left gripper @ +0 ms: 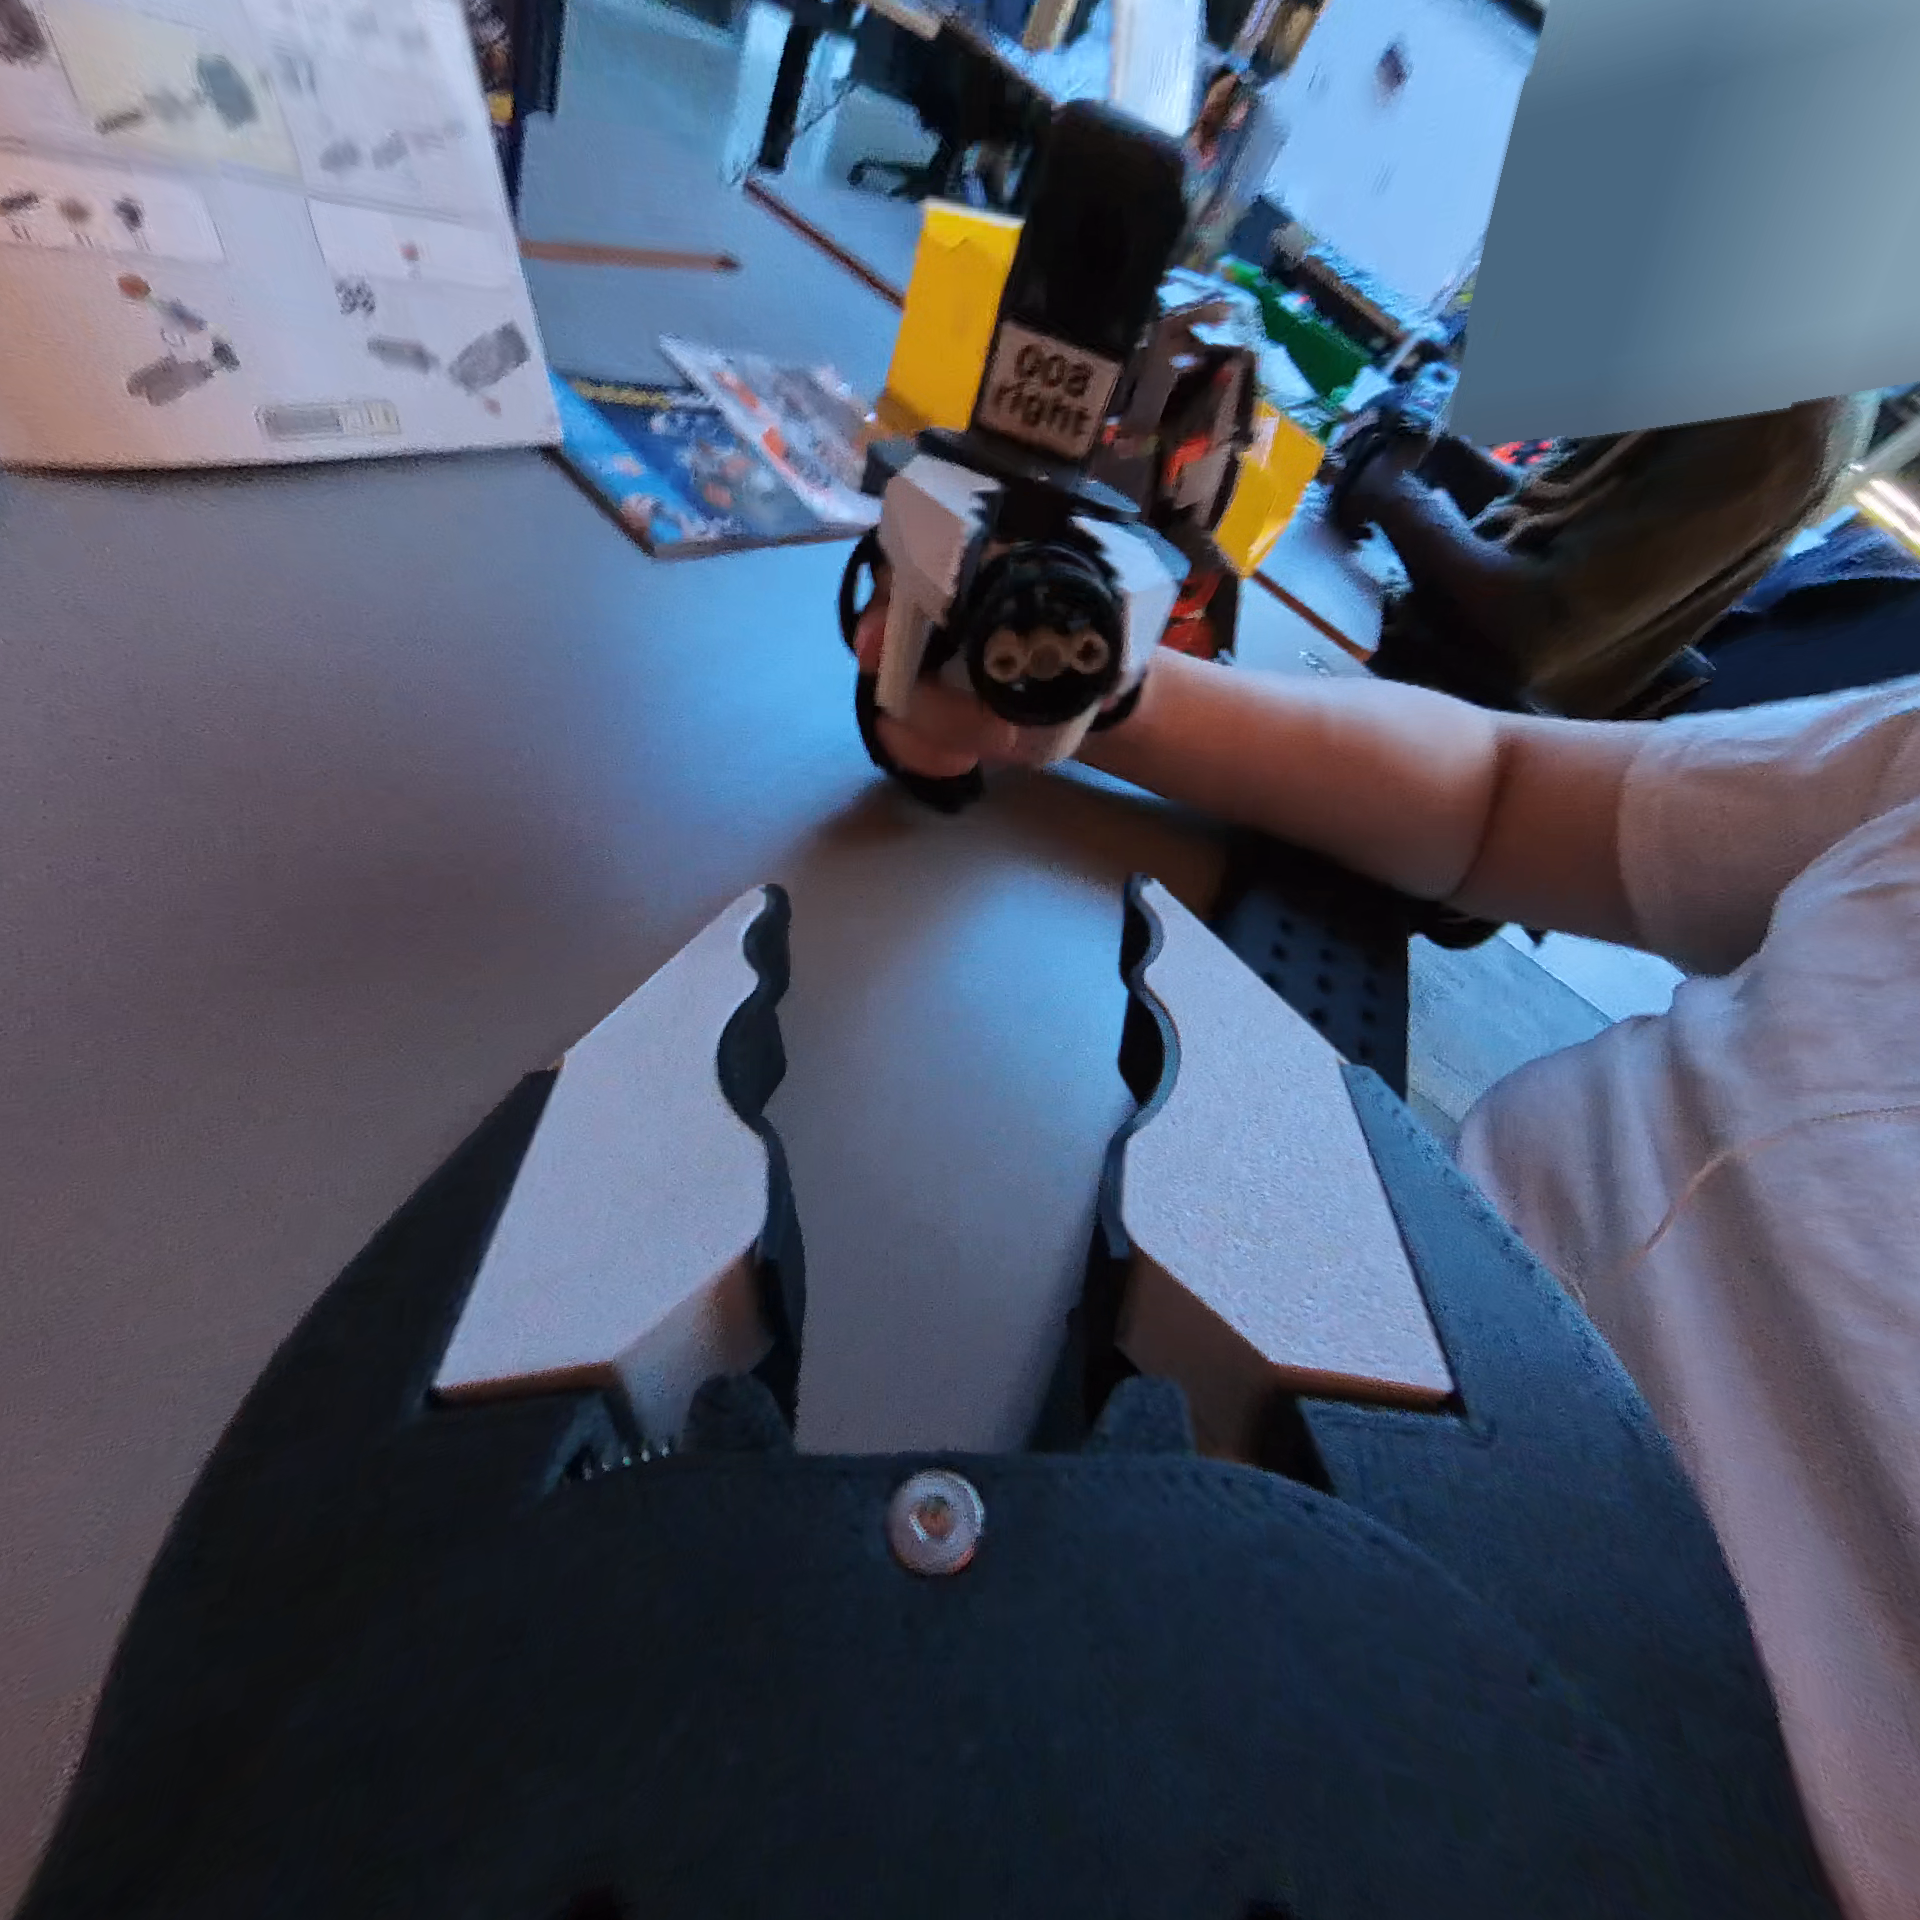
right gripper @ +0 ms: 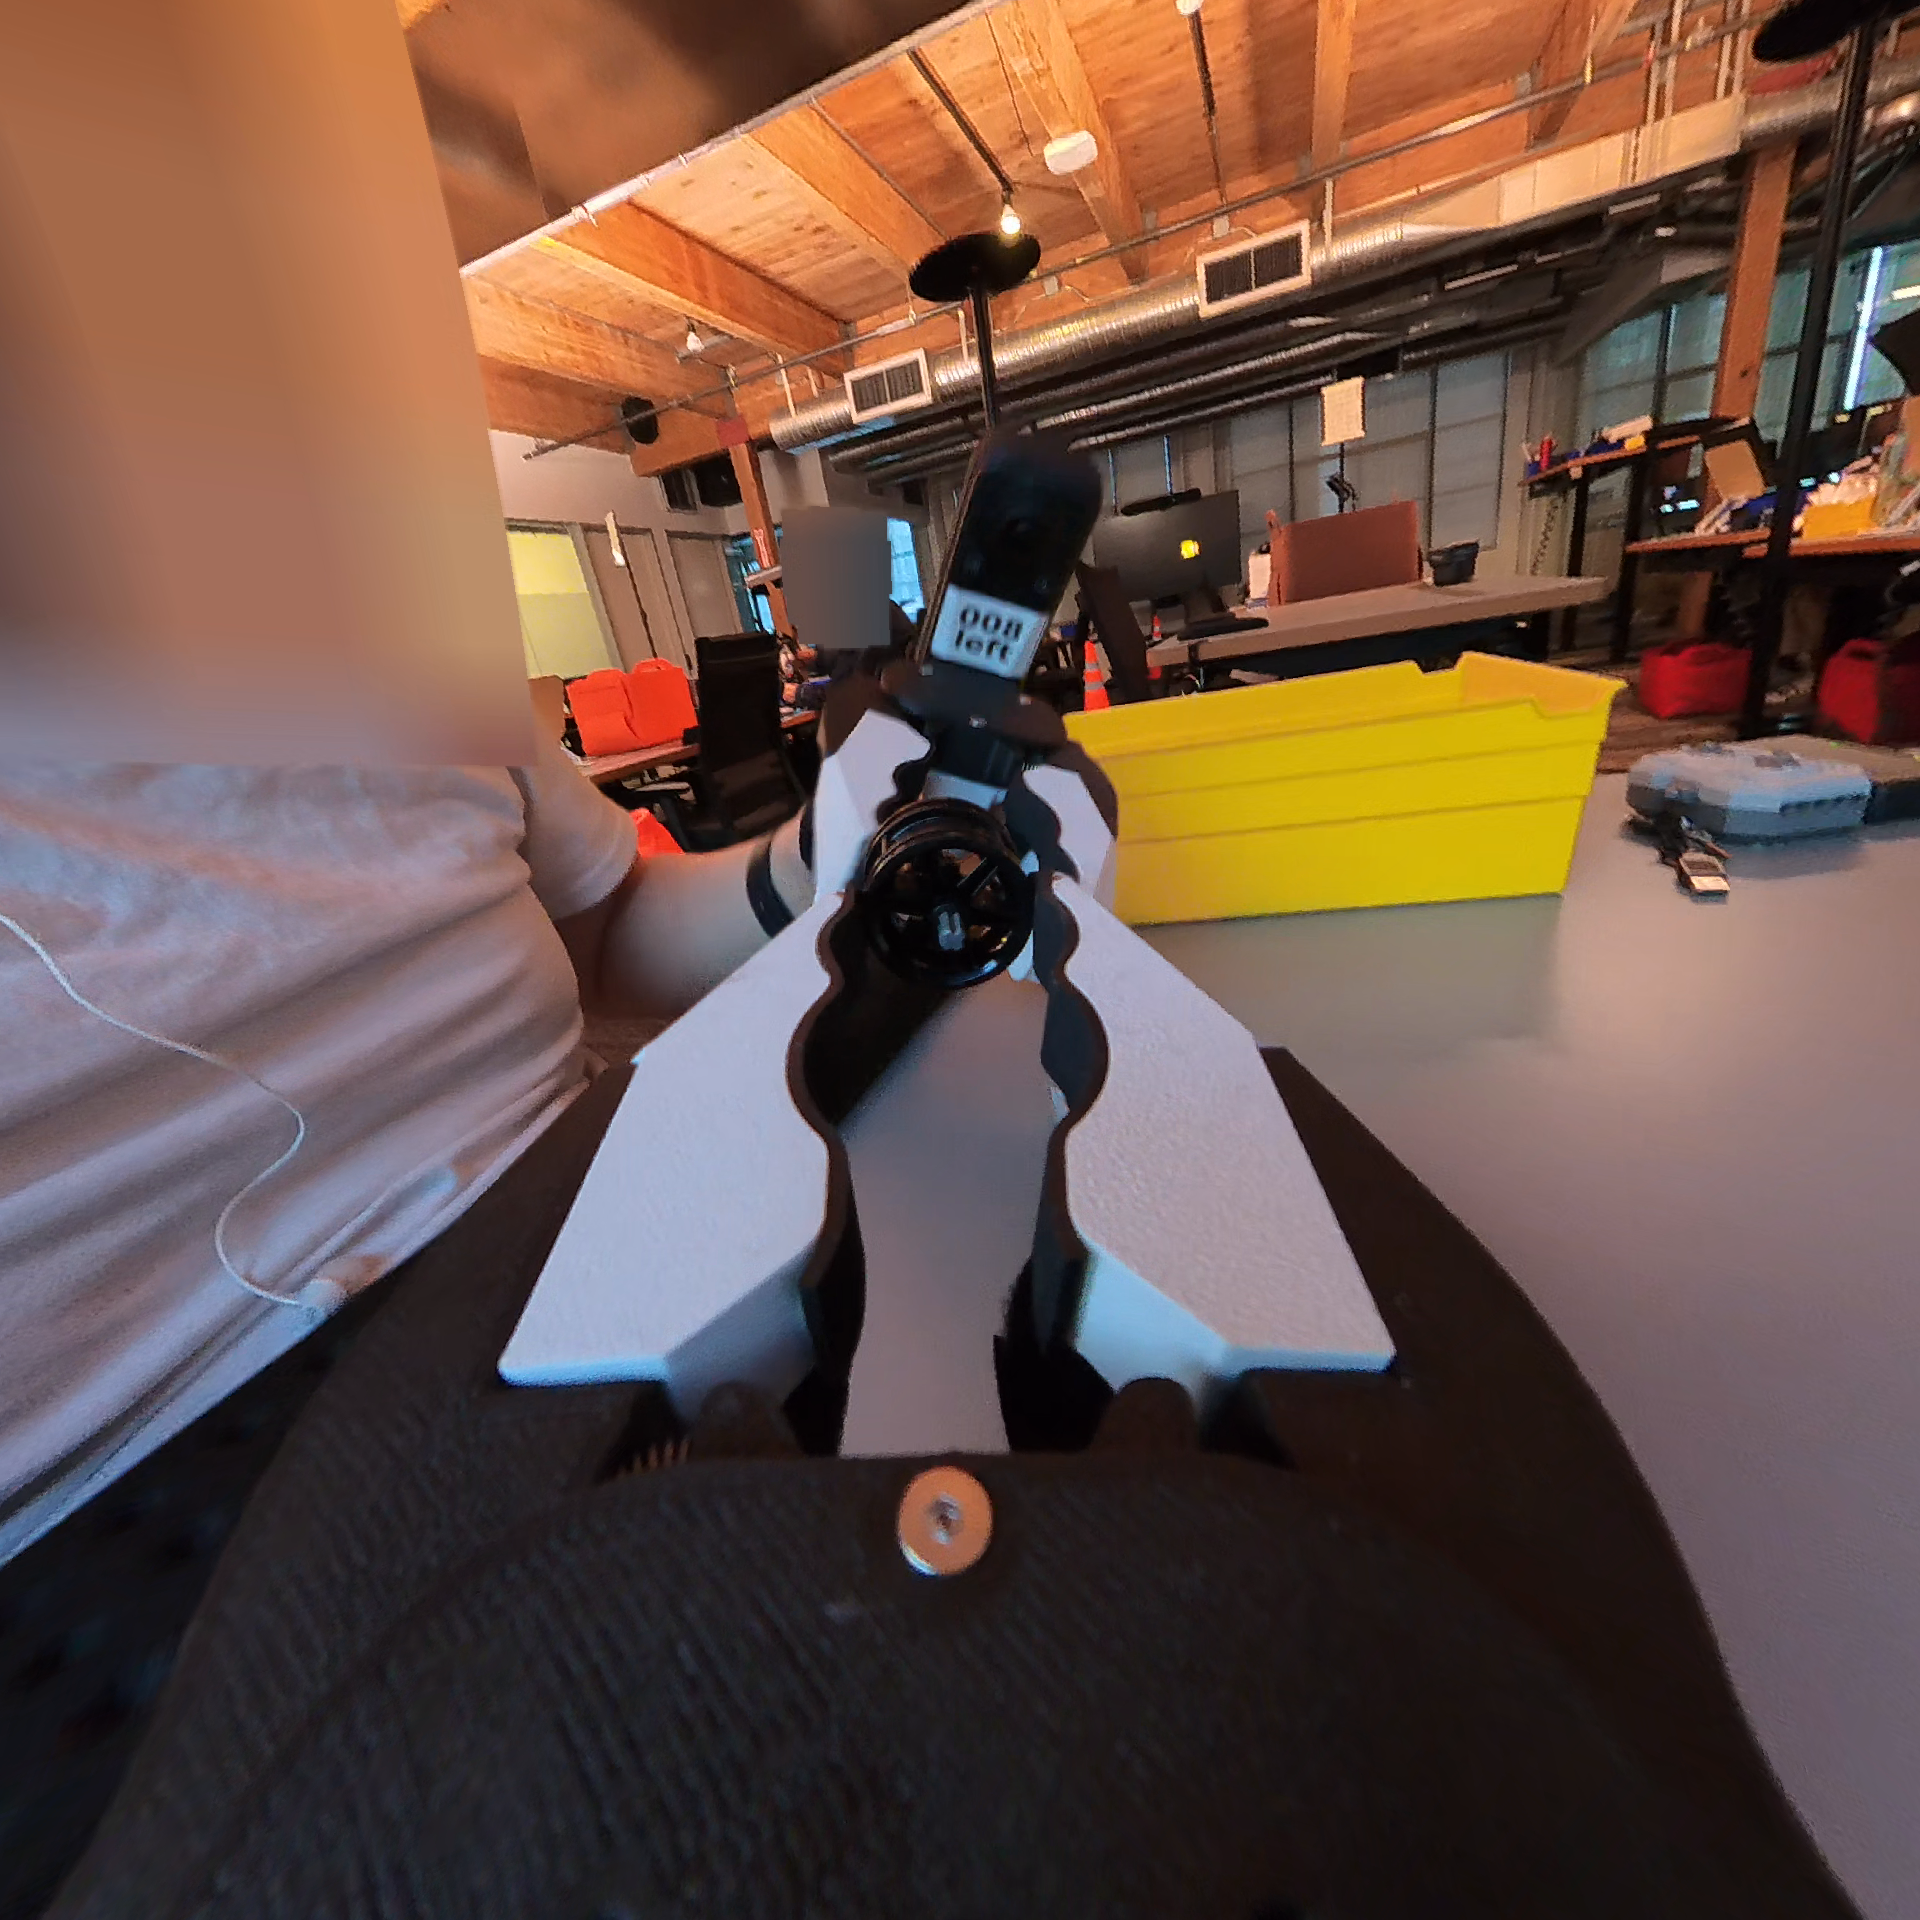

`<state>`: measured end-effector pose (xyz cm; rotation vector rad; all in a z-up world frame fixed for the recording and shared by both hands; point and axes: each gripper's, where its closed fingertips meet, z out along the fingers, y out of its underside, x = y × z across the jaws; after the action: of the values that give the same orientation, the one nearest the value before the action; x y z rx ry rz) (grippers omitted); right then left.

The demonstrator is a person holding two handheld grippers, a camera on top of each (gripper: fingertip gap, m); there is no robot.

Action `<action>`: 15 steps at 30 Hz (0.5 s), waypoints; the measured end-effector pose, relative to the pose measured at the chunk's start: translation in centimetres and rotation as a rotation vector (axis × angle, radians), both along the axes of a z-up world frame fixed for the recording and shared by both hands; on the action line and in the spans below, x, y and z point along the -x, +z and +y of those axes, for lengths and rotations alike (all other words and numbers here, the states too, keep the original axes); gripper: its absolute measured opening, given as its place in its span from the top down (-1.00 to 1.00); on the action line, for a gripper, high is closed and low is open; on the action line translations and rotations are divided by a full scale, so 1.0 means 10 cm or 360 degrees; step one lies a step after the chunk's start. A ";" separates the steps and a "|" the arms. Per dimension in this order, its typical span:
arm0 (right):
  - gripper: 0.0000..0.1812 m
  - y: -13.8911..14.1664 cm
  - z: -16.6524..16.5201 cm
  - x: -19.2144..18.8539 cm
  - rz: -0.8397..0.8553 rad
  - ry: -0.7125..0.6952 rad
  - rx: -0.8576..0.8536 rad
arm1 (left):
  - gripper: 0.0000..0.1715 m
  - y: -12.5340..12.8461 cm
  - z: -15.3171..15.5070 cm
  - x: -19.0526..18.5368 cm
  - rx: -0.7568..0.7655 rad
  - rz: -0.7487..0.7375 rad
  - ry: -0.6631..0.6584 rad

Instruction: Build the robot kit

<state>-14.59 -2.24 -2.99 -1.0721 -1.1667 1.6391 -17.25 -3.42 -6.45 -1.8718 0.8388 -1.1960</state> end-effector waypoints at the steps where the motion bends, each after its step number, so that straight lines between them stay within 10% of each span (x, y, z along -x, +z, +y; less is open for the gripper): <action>1: 0.66 0.03 -0.01 -0.01 0.0019 0.0009 0.0008 | 0.22 0.02 -0.03 0.00 -0.0047 -0.0024 -0.0007; 15: 0.66 -0.01 -0.04 0.01 0.0013 0.0013 -0.0024 | 0.28 -0.55 0.12 0.35 -0.0451 0.0716 0.0037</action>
<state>-14.72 -2.66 -3.08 -1.0516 -1.1781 1.6369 -20.75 -2.18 -11.96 -1.9277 1.1564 -0.6032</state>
